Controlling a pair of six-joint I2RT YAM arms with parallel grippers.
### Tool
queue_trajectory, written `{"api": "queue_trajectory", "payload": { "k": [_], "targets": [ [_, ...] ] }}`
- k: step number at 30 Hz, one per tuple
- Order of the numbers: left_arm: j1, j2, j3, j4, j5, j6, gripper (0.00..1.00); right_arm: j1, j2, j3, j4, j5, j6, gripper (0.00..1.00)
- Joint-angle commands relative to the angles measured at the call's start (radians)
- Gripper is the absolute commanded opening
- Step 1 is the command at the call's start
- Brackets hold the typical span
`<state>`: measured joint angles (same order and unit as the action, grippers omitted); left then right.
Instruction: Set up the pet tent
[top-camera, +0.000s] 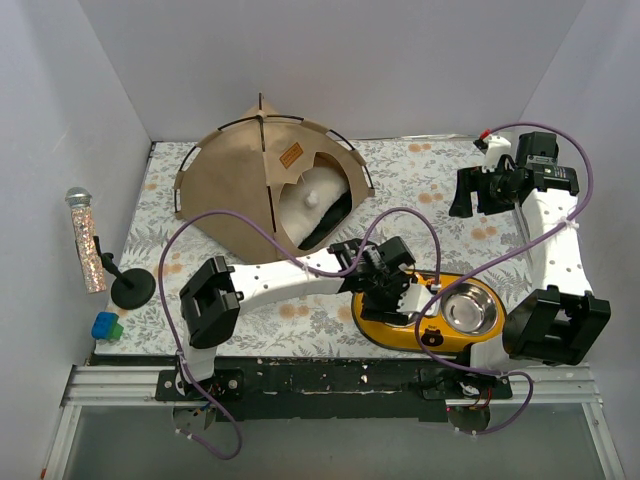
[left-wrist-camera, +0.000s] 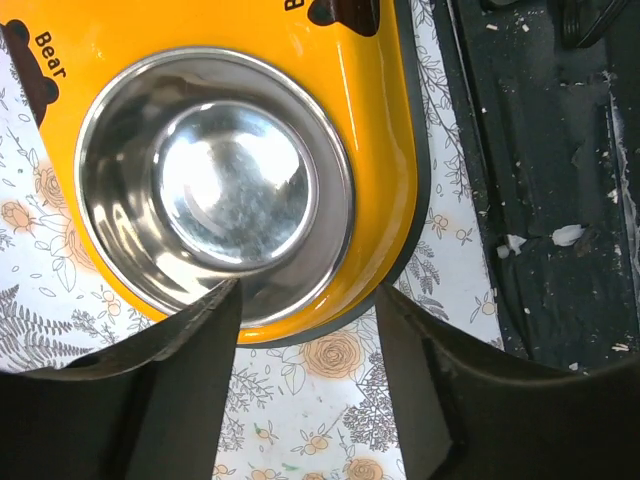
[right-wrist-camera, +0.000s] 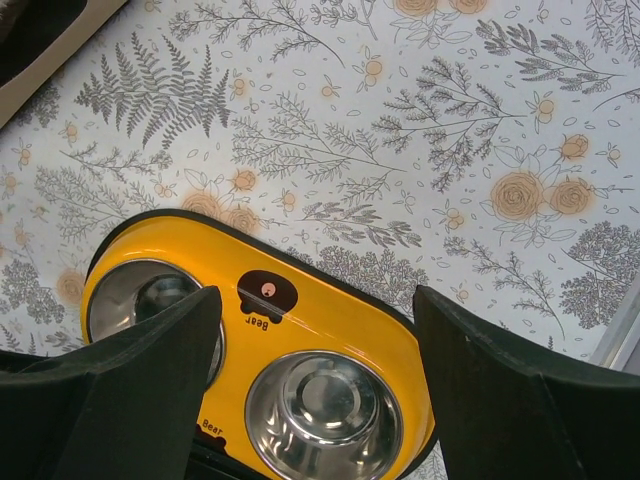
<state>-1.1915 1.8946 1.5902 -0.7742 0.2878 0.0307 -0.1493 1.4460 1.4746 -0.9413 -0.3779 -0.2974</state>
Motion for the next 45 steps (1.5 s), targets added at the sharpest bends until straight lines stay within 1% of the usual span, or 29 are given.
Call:
{"api": "queue_trajectory", "payload": {
  "k": [1,3,5,7,8,10,14,16,18,19,22,25,26,28,32,34,35,36,38,39,41,43,45],
  "targets": [
    [-0.005,-0.037,-0.006,0.012,0.010,-0.023,0.59,-0.004,-0.032,0.007,0.007,-0.042,0.009,0.85],
    [0.010,-0.063,-0.004,-0.003,0.037,-0.066,0.60,-0.003,-0.029,0.015,0.006,-0.064,0.006,0.85],
    [0.053,-0.106,-0.004,-0.016,0.088,-0.112,0.60,-0.004,-0.027,0.024,-0.001,-0.082,0.003,0.85],
    [0.136,-0.155,-0.030,-0.014,0.146,-0.167,0.60,-0.003,-0.024,0.032,-0.001,-0.099,0.003,0.85],
    [0.192,-0.176,-0.054,-0.014,0.152,-0.185,0.60,-0.004,-0.022,0.033,0.002,-0.110,0.003,0.85],
    [0.262,-0.199,-0.107,-0.033,0.116,-0.181,0.58,-0.003,-0.016,0.035,0.010,-0.131,0.014,0.85],
    [0.410,-0.236,-0.217,-0.080,-0.011,-0.141,0.53,0.001,0.017,0.073,0.015,-0.182,0.017,0.85],
    [0.499,-0.265,-0.278,-0.120,-0.071,-0.083,0.50,0.010,0.039,0.107,0.013,-0.210,0.011,0.85],
    [0.611,-0.326,-0.340,-0.158,-0.091,-0.036,0.49,0.023,0.060,0.128,0.016,-0.242,0.004,0.85],
    [0.677,-0.360,-0.364,-0.183,-0.098,0.018,0.48,0.034,0.071,0.136,0.019,-0.256,0.001,0.85],
    [0.849,-0.439,-0.424,-0.253,-0.139,0.116,0.47,0.071,0.099,0.150,0.030,-0.292,0.000,0.84],
    [0.993,-0.505,-0.440,-0.278,-0.170,0.193,0.48,0.144,0.120,0.154,0.065,-0.312,-0.005,0.84],
    [1.021,-0.520,-0.432,-0.286,-0.162,0.204,0.50,0.190,0.126,0.159,0.082,-0.312,-0.006,0.84],
    [1.044,-0.543,-0.394,-0.318,-0.101,0.198,0.57,0.261,0.154,0.174,0.114,-0.311,0.001,0.84],
    [1.044,-0.592,-0.302,-0.335,0.092,0.068,0.61,0.347,0.237,0.251,0.148,-0.325,0.030,0.84],
    [1.046,-0.618,-0.257,-0.333,0.190,-0.016,0.67,0.369,0.267,0.295,0.168,-0.329,0.043,0.84],
    [1.046,-0.635,-0.234,-0.324,0.247,-0.067,0.71,0.376,0.277,0.306,0.179,-0.334,0.047,0.84],
    [1.046,-0.650,-0.211,-0.317,0.301,-0.113,0.78,0.387,0.286,0.315,0.193,-0.334,0.053,0.84],
    [1.046,-0.672,-0.162,-0.277,0.408,-0.228,0.98,0.410,0.290,0.328,0.223,-0.325,0.066,0.84],
    [1.046,-0.669,-0.116,-0.242,0.424,-0.309,0.98,0.415,0.290,0.329,0.240,-0.320,0.073,0.84],
    [1.046,-0.631,-0.018,-0.220,0.438,-0.418,0.98,0.419,0.287,0.337,0.280,-0.306,0.105,0.84],
    [1.050,-0.562,0.106,-0.215,0.418,-0.513,0.98,0.421,0.283,0.358,0.312,-0.282,0.124,0.84],
    [1.064,-0.479,0.233,-0.200,0.366,-0.638,0.98,0.421,0.271,0.381,0.351,-0.247,0.132,0.85]
  ]
}}
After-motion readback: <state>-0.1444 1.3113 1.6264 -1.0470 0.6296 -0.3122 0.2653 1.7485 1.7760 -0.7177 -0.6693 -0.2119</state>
